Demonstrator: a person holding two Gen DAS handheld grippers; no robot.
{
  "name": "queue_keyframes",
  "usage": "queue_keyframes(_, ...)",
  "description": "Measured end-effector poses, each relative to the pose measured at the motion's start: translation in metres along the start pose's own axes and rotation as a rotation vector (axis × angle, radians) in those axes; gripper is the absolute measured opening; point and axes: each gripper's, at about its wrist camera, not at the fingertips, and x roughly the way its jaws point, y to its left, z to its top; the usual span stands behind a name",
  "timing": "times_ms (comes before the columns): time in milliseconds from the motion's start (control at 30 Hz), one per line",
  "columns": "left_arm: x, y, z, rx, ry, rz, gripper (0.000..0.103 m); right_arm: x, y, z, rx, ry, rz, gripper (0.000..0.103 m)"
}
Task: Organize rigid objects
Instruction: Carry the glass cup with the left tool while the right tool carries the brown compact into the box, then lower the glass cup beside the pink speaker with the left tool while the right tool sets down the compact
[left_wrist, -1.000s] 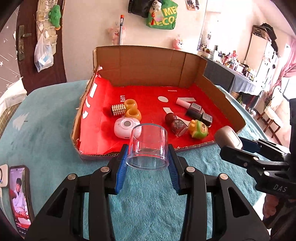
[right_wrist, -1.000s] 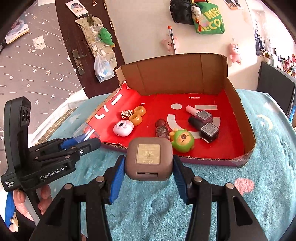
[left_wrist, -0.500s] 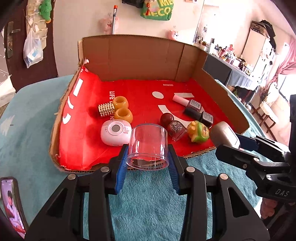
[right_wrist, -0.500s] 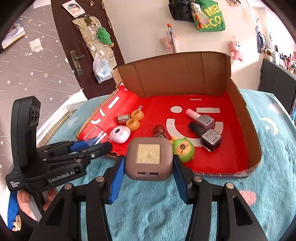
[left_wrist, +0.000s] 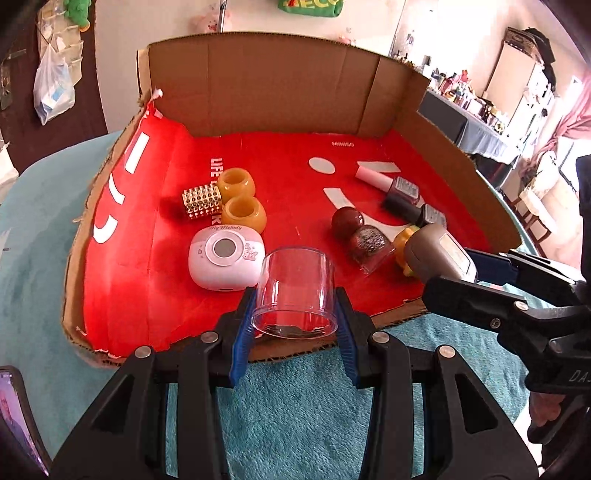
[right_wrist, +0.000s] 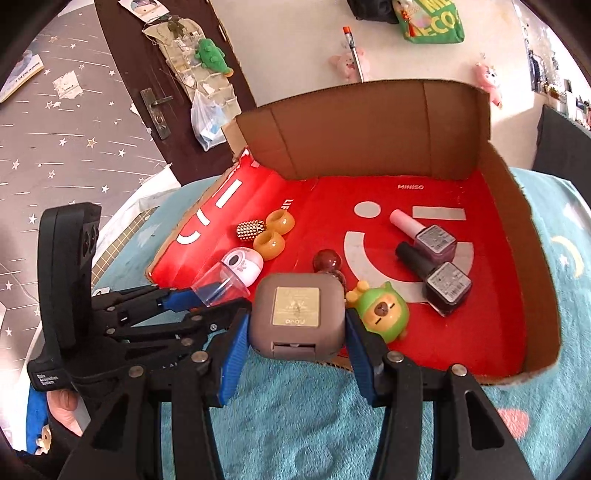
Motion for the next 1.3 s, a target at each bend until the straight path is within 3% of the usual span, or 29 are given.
queue_keyframes(500,0.017,0.021,0.007,-0.035,0.04,0.002,0.038,0.038,-0.005,0.011,0.041,0.148,0.136,0.053)
queue_keyframes(700,0.022,0.026,0.009,-0.037,0.048,0.044,0.038,0.056,-0.012,0.013,0.085,0.202,0.172,0.053)
queue_keyframes(833,0.024,0.026,0.01,-0.03,0.043,0.069,0.038,0.058,-0.012,0.014,0.076,0.197,0.15,0.053)
queue_keyframes(1133,0.026,0.025,0.012,-0.033,0.033,0.074,0.038,0.053,0.005,0.021,-0.059,0.13,-0.062,0.053)
queue_keyframes(1300,0.024,0.028,0.01,-0.033,0.03,0.089,0.038,0.069,0.004,0.014,-0.036,0.191,0.002,0.053)
